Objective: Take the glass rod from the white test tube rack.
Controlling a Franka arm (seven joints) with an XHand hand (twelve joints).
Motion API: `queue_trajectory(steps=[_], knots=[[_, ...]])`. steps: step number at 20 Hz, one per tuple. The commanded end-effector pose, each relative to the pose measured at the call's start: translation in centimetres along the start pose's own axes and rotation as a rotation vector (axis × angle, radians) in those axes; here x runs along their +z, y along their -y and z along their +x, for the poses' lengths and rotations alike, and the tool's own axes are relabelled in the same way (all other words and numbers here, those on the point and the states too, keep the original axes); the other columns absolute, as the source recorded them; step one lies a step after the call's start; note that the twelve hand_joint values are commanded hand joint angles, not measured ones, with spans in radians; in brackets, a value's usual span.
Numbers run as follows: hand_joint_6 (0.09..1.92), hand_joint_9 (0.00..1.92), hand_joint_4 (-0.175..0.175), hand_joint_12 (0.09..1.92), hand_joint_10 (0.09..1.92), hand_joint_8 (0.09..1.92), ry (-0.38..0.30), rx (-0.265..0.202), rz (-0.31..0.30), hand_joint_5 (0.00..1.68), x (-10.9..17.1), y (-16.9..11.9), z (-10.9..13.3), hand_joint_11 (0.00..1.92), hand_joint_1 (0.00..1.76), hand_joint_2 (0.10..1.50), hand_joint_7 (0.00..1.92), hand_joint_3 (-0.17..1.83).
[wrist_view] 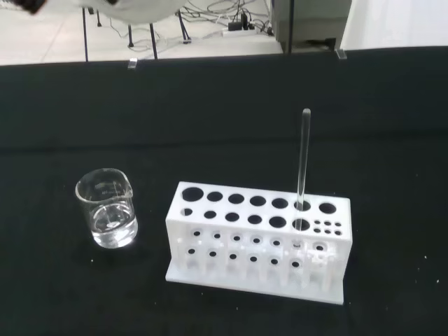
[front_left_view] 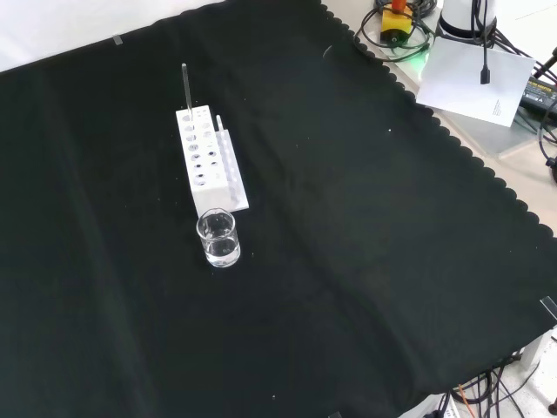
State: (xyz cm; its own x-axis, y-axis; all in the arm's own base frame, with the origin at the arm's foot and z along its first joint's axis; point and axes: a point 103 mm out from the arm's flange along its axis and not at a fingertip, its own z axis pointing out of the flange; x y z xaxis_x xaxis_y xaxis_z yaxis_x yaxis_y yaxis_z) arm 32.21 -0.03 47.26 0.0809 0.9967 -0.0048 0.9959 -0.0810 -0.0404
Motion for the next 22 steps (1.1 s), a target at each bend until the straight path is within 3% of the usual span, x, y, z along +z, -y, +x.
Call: queue_trajectory(steps=[1, 11, 22], knots=[[0.09, 0.0, -0.105, 1.07, 0.71, 0.71, -0.004, 0.006, -0.008, 0.14, -0.6, -0.4, -0.9, 0.0, 0.76, 0.77, 0.0, 0.62], [0.09, 0.0, -0.105, 1.21, 0.83, 0.78, 0.006, -0.034, -0.019, 0.17, 0.6, -5.4, -1.9, 0.0, 0.74, 0.77, 0.0, 0.62], [0.09, 0.02, -0.105, 1.25, 0.85, 0.81, -0.01, -0.032, -0.01, 0.18, 1.7, -8.7, -3.8, 0.0, 0.74, 0.77, 0.01, 0.62]])
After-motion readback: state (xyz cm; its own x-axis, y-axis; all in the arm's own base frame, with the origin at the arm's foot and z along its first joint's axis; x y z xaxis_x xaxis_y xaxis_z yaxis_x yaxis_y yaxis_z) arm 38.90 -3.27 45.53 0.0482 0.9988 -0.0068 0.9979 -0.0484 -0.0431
